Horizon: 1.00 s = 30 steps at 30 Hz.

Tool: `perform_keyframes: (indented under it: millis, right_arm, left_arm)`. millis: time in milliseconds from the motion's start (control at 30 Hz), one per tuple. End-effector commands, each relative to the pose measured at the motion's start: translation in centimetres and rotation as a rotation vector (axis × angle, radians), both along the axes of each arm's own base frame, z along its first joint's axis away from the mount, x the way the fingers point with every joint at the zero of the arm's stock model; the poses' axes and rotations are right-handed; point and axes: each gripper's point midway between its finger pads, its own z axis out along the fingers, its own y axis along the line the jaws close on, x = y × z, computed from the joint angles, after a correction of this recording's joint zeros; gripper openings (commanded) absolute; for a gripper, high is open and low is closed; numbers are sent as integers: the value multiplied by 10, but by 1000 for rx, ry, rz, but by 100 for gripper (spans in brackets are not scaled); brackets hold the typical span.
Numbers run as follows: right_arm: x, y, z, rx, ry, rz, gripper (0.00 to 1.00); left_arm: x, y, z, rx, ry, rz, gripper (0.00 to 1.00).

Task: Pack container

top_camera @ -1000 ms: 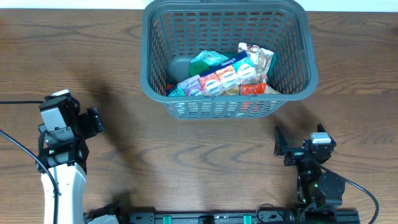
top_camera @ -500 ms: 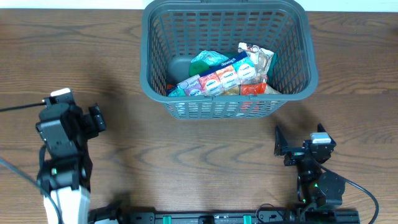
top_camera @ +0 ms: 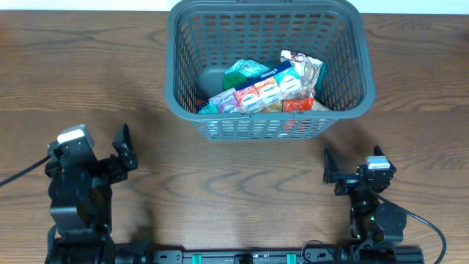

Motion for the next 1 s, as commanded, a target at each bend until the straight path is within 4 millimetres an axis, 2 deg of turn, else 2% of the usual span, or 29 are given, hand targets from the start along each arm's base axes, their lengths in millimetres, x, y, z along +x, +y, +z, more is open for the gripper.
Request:
perform_keyframes:
  millis: [0,100,200,467,600,967]
  right_arm:
    - [0,2,-1,-11,-4,10,99]
    - [0,2,-1,-11,-4,10,99]
    - [0,2,-1,-11,-4,10,99]
    - [0,2,-1,-11,-4,10,99]
    - [0,2,-1,-11,-4,10,99]
    - [0,2,-1,-11,-4,10,99]
  left_arm:
    - [-9,-6,-1,-38,-13,-8,98]
    - [-15,-9,-13,-76,-6,-7,99]
    - [-18,-10,-35,-156,-18,20,99]
    - [-9,-10,-69,-211,-131,29,98]
    - [-9,-10,-96,-266,-110,52,99]
    - [-11,-11,-129,-266,-69,55,98]
